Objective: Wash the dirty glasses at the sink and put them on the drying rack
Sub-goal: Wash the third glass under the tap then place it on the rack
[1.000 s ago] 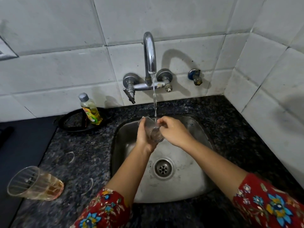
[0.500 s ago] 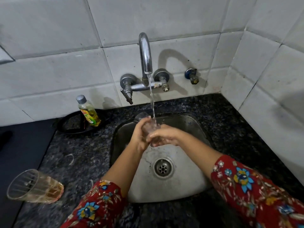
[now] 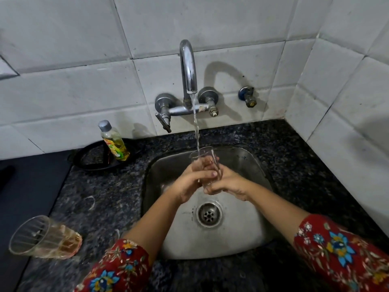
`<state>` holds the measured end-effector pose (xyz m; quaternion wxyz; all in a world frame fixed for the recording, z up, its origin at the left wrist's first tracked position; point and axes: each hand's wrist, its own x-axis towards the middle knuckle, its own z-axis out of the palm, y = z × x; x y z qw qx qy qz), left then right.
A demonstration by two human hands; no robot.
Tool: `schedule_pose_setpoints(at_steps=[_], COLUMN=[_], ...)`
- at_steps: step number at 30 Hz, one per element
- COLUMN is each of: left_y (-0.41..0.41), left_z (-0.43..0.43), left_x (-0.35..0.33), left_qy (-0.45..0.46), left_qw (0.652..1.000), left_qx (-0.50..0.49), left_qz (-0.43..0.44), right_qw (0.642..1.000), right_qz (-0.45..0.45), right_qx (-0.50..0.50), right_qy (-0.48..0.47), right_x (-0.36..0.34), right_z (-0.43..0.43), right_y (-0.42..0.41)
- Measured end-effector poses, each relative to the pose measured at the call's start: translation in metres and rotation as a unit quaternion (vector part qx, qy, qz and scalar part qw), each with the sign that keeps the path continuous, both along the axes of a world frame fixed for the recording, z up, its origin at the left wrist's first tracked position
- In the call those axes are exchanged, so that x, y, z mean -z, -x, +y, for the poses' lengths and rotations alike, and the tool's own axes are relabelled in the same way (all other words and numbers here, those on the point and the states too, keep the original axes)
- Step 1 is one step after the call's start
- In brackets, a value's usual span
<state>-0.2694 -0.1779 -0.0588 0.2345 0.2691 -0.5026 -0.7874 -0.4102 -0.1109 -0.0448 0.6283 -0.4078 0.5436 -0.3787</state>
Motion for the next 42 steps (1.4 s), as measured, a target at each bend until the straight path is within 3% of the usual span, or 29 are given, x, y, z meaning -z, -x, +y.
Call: schedule_pose_setpoints(at_steps=[2, 3, 5, 7, 10, 12, 15, 16, 17, 19, 20, 21, 24, 25, 26, 28, 29, 30, 31, 33, 36, 40, 42], left_y=[0.001, -0.001, -0.007, -0.010, -0.014, -0.019, -0.017, -0.012, -0.007, -0.003, -0.004, -0.008, -0.021, -0.021, -0.019, -0.014, -0.012, -0.010, -0.008, -0.004, -0.002, -0.009, -0.012], left_z=[0.004, 0.002, -0.009, -0.022, -0.032, -0.036, -0.034, -0.029, -0.024, -0.018, -0.021, -0.027, -0.041, -0.039, -0.035, -0.018, -0.009, 0.000, 0.006, 0.017, 0.031, 0.026, 0.006], left_x=[0.001, 0.002, 0.005, 0.007, 0.000, -0.003, -0.005, -0.005, -0.004, -0.002, -0.002, -0.001, -0.002, 0.000, 0.001, 0.003, 0.001, -0.003, -0.007, -0.020, -0.036, -0.041, -0.043], left_qy=[0.047, 0.071, 0.134, 0.186, 0.215, 0.215, 0.246, 0.263, 0.286, 0.325, 0.330, 0.331, 0.340, 0.342, 0.338, 0.313, 0.298, 0.266, 0.216, 0.146, 0.151, 0.130, 0.111], left_qw=[0.998, 0.997, 0.988, 0.977, 0.965, 0.963, 0.953, 0.949, 0.944, 0.927, 0.925, 0.926, 0.909, 0.905, 0.907, 0.915, 0.917, 0.924, 0.938, 0.958, 0.967, 0.972, 0.966], left_qx=[-0.014, -0.020, -0.038, -0.046, -0.019, 0.022, 0.064, 0.046, 0.010, -0.071, -0.076, -0.046, 0.076, 0.072, 0.040, -0.059, -0.106, -0.141, -0.164, -0.165, -0.125, -0.021, -0.039], left_qz=[-0.028, -0.036, -0.061, -0.097, -0.148, -0.159, -0.166, -0.166, -0.165, -0.174, -0.173, -0.174, -0.227, -0.241, -0.249, -0.247, -0.243, -0.235, -0.219, -0.186, -0.165, -0.196, -0.228], right_qw=[0.996, 0.982, 0.897, 0.790, 0.700, 0.644, 0.523, 0.509, 0.543, 0.660, 0.689, 0.669, 0.527, 0.527, 0.573, 0.786, 0.868, 0.906, 0.911, 0.919, 0.979, 0.967, 0.959], right_qz=[0.064, 0.165, 0.416, 0.558, 0.601, 0.613, 0.678, 0.704, 0.709, 0.657, 0.637, 0.648, 0.715, 0.720, 0.705, 0.558, 0.455, 0.373, 0.324, 0.265, 0.073, 0.084, 0.106], right_qx=[-0.058, -0.091, -0.091, -0.060, -0.082, -0.173, -0.327, -0.348, -0.344, -0.314, -0.306, -0.309, -0.334, -0.333, -0.308, -0.171, -0.068, 0.029, 0.101, 0.152, 0.139, 0.221, 0.247], right_qy=[0.014, 0.030, 0.115, 0.246, 0.376, 0.423, 0.400, 0.352, 0.292, 0.181, 0.162, 0.190, 0.317, 0.303, 0.283, 0.205, 0.188, 0.199, 0.232, 0.248, 0.133, 0.096, 0.093], right_x=[-0.004, -0.010, -0.019, -0.027, -0.028, -0.027, -0.031, -0.032, -0.033, -0.036, -0.038, -0.039, -0.036, -0.035, -0.033, -0.034, -0.035, -0.034, -0.030, -0.022, -0.015, -0.013, -0.012], right_z=[0.001, 0.000, -0.006, -0.008, -0.009, -0.013, -0.029, -0.033, -0.035, -0.039, -0.039, -0.038, -0.038, -0.035, -0.033, -0.029, -0.027, -0.024, -0.021, -0.014, -0.007, -0.011, -0.009], right_y=[0.004, 0.010, 0.022, 0.025, 0.025, 0.026, 0.021, 0.012, 0.002, -0.012, -0.012, -0.009, 0.006, 0.003, -0.004, -0.020, -0.025, -0.026, -0.025, -0.025, -0.030, -0.025, -0.017])
